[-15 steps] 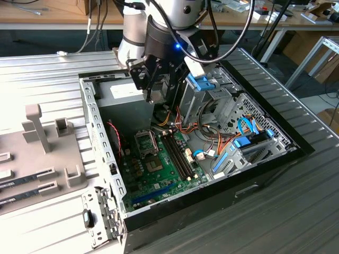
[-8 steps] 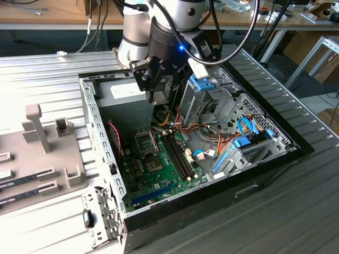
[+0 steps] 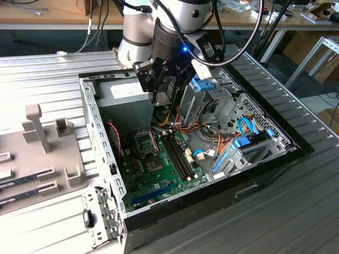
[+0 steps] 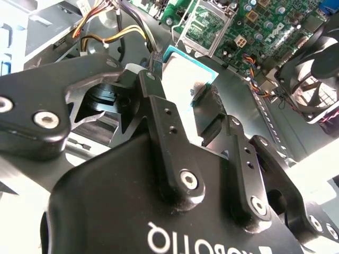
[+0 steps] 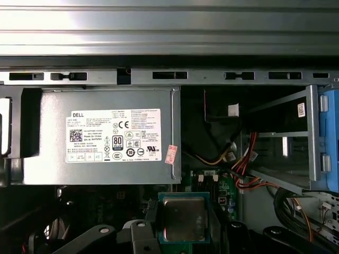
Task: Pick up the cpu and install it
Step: 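Pick up the cpu and move it towards the insertion slot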
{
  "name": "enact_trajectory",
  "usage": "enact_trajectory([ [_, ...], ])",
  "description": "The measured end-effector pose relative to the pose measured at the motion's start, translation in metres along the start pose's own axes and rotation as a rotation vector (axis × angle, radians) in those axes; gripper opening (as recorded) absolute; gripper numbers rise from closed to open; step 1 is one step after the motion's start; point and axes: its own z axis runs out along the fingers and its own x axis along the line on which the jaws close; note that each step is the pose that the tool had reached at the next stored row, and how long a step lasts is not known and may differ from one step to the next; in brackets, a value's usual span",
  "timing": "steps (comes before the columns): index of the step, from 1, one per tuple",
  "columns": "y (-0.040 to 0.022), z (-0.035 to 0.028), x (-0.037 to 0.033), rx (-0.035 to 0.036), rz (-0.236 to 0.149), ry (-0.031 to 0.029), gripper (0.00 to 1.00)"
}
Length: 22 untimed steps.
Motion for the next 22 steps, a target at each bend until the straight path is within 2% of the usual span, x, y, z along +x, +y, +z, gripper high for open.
enact_trajectory([
  [14,-0.0029,0.0018,-0.0105,-0.0001,0.000,-0.0001,0.47],
  [22,-0.0030,0.0034,-0.0195,0.0000,0.000,0.0000,0.47],
])
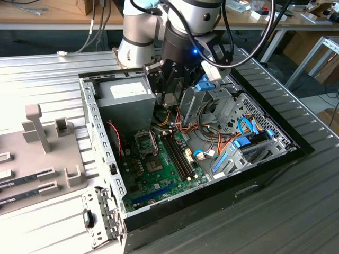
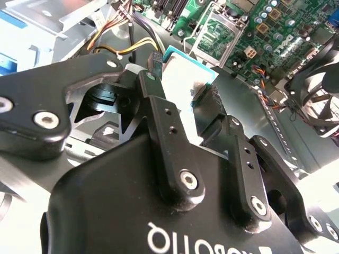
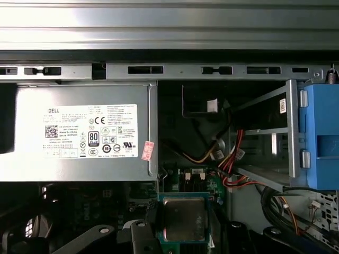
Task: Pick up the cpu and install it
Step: 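Pick up the cpu and move it towards the insertion slot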
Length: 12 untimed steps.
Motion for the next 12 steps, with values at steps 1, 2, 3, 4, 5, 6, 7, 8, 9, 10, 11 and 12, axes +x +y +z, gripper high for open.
enact_trajectory([
  [1,0.0000,0.0003,-0.0011,0.0000,0.000,0.0000,0.47],
  [2,0.0000,0.0004,-0.0017,0.0000,0.000,0.0000,0.47],
  [3,0.0000,0.0008,-0.0030,0.0000,0.000,0.0000,0.47],
  [4,0.0000,0.0011,-0.0038,0.0000,0.000,0.0000,0.47],
  [5,0.0000,0.0014,-0.0046,0.0000,0.000,-0.0001,0.47],
  [6,0.0000,0.0021,-0.0053,0.0001,0.000,0.0000,0.47],
  [7,-0.0001,0.0034,-0.0056,0.0000,0.000,0.0000,0.47],
  [8,-0.0001,0.0041,-0.0058,-0.0001,0.000,0.0000,0.47],
  [9,-0.0003,0.0048,-0.0062,0.0000,0.000,0.0000,0.47],
  [10,-0.0009,0.0058,-0.0071,0.0001,0.000,0.0000,0.47],
  [11,-0.0021,0.0064,-0.0081,0.0002,0.000,0.0001,0.47],
  [12,-0.0036,0.0069,-0.0089,0.0000,0.000,-0.0001,0.47],
])
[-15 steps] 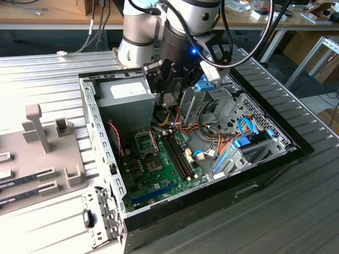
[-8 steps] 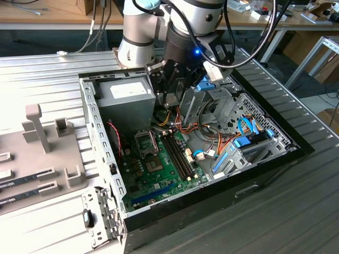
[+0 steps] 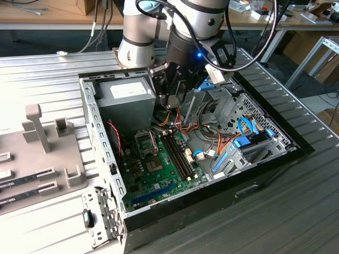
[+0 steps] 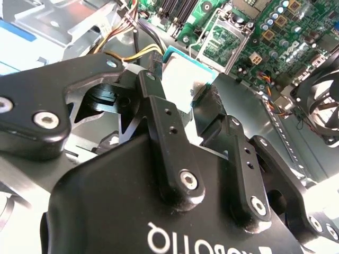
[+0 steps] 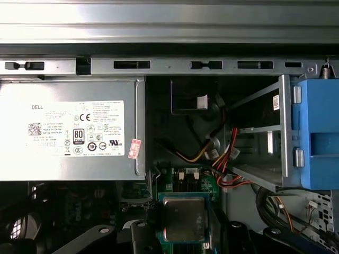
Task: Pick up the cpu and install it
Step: 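Pick up the cpu and move it towards the insertion slot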
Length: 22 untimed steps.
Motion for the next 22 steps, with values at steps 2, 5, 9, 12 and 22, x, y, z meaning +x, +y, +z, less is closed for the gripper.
enact_trajectory([
  [2,-0.0029,0.0005,-0.0017,0.0001,0.000,0.0001,0.47],
  [5,-0.0076,0.0013,-0.0040,0.0000,0.000,0.0001,0.47],
  [9,-0.0124,0.0029,-0.0066,0.0000,0.000,0.0001,0.47],
  [12,-0.0146,0.0041,-0.0073,0.0001,0.000,0.0001,0.47],
  [22,-0.0260,0.0089,-0.0094,0.0001,0.000,0.0001,0.47],
])
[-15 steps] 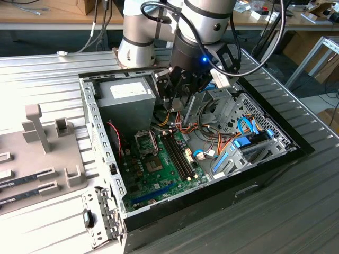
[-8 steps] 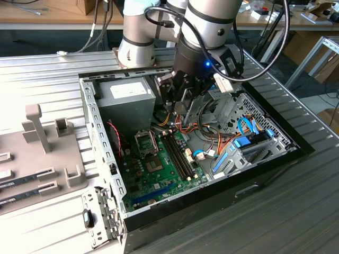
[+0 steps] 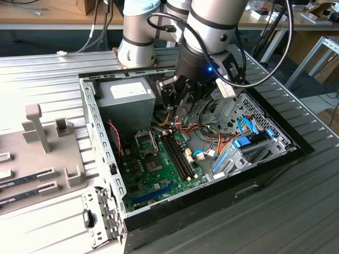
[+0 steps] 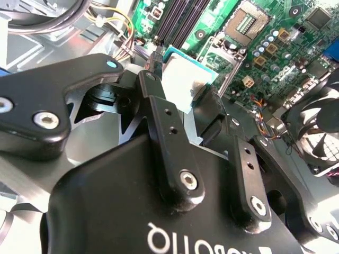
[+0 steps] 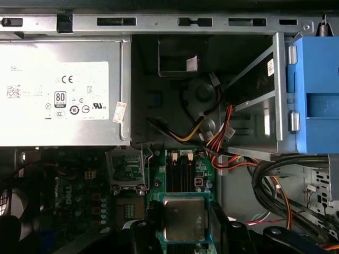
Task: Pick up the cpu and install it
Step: 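Pick up the cpu and move it towards the insertion slot, then place the cpu into insertion slot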
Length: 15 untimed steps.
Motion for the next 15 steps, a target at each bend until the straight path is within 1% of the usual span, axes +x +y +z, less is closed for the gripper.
enact_trajectory([
  [4,-0.0001,0.0004,-0.0015,0.0000,0.000,0.0000,0.47],
  [15,-0.0009,0.0003,-0.0018,0.0000,0.000,0.0000,0.47],
])
